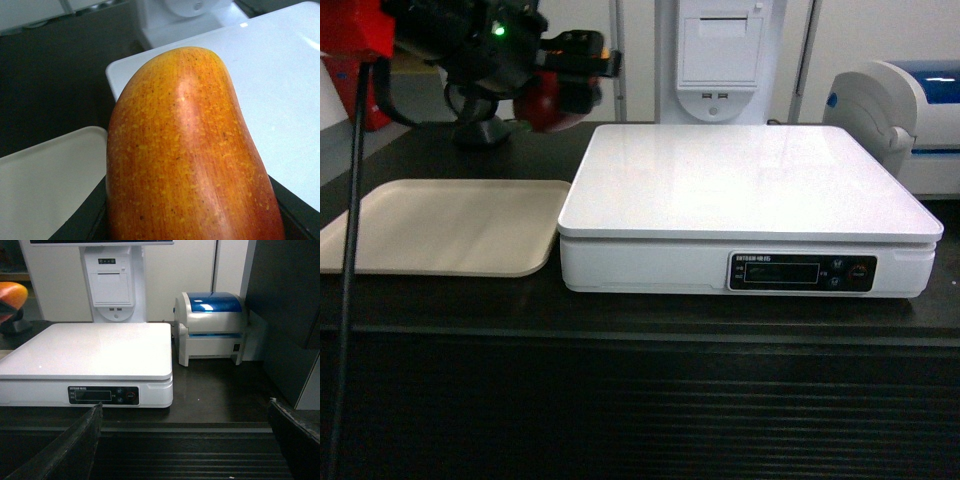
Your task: Place dark red mango on scale at checkout
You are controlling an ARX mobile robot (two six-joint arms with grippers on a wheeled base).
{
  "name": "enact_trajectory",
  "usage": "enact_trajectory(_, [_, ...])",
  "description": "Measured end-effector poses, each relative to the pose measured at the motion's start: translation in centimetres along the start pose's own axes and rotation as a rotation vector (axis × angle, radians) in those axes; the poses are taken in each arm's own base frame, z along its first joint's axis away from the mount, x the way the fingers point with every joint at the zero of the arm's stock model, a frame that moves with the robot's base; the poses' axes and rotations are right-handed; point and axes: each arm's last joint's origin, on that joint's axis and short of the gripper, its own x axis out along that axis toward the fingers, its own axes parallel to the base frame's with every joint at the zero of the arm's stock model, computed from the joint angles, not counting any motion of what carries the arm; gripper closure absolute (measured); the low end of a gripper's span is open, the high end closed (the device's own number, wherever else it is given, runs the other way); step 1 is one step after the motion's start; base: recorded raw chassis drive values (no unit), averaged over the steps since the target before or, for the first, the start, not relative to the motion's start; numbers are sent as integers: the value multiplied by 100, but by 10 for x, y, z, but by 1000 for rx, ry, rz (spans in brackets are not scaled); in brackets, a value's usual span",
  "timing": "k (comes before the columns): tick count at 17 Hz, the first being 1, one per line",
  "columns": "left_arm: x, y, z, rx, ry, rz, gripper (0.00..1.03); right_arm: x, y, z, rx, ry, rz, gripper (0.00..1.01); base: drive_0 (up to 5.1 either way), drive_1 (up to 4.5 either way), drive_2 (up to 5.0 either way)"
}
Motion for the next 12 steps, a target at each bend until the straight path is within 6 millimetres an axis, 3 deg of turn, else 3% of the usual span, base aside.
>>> enact_trajectory(6, [27,-87,15,13,13,-125,42,0,0,0,0,0,0,3,0,0,0])
enact_trajectory(9, [52,-104,8,-42,74,-140,42,0,0,0,0,0,0,3,0,0,0])
enact_trajectory(12, [64,-110,12,-127,114,-116,42,0,0,0,0,0,0,3,0,0,0])
